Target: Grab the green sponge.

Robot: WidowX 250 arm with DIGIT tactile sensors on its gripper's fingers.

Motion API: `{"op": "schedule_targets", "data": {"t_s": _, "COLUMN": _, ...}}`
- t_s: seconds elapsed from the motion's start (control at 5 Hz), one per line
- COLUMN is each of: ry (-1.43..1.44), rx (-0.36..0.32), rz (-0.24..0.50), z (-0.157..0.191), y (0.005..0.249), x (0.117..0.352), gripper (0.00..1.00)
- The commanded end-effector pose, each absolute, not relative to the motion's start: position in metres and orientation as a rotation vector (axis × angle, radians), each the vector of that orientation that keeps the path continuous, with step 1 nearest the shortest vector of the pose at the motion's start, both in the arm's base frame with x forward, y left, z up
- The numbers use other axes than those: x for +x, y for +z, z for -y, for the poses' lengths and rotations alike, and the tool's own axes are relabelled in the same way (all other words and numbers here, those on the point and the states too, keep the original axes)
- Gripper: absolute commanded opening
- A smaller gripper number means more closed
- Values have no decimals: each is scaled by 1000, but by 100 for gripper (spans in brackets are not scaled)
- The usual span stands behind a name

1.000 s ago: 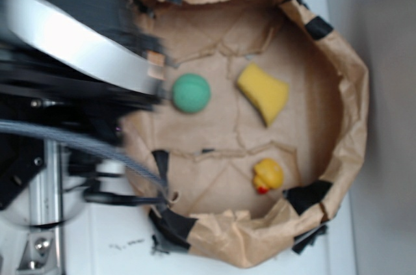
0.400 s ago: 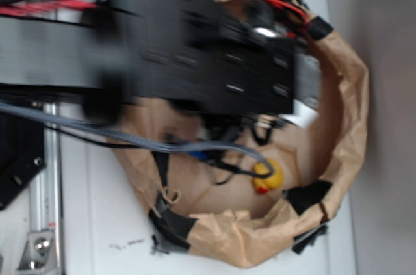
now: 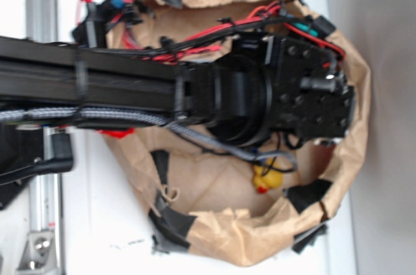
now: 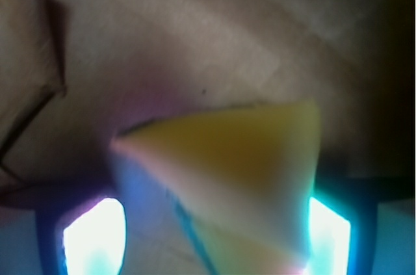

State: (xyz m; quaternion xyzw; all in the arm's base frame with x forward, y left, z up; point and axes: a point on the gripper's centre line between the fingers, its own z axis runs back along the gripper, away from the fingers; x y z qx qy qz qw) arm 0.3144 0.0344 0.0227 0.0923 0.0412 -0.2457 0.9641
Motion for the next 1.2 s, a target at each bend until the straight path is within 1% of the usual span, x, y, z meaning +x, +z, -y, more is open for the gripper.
{"op": "schedule_targets", "data": {"t_s": 0.0, "ry": -482, "rx": 145, "rz": -48, "z": -37, "y": 42, "x": 299, "gripper": 0}}
{"op": "schedule_targets", "data": {"t_s": 0.2, "ry": -470, "rx": 107, "rz": -30, "z": -41, "y": 66, "x": 293, "gripper": 0}}
{"op": "schedule_targets", "data": {"t_s": 0.4, "ry": -460, "rx": 70, "rz": -31, "z": -36, "y": 105, "x": 282, "gripper": 0}}
{"op": "schedule_targets", "data": {"t_s": 0.6, "ry": -362, "rx": 18, "rz": -13, "z": -16, "y": 127, "x": 279, "gripper": 0}}
{"op": "schedule_targets", "data": {"t_s": 0.8, "ry": -281, "rx": -47, "rz": -7, "z": -3, "y": 143, "x": 287, "gripper": 0}}
{"op": "schedule_targets", "data": {"t_s": 1.0, "ry": -190, "rx": -112, "rz": 0, "z": 0, "y": 150, "x": 298, "gripper": 0}}
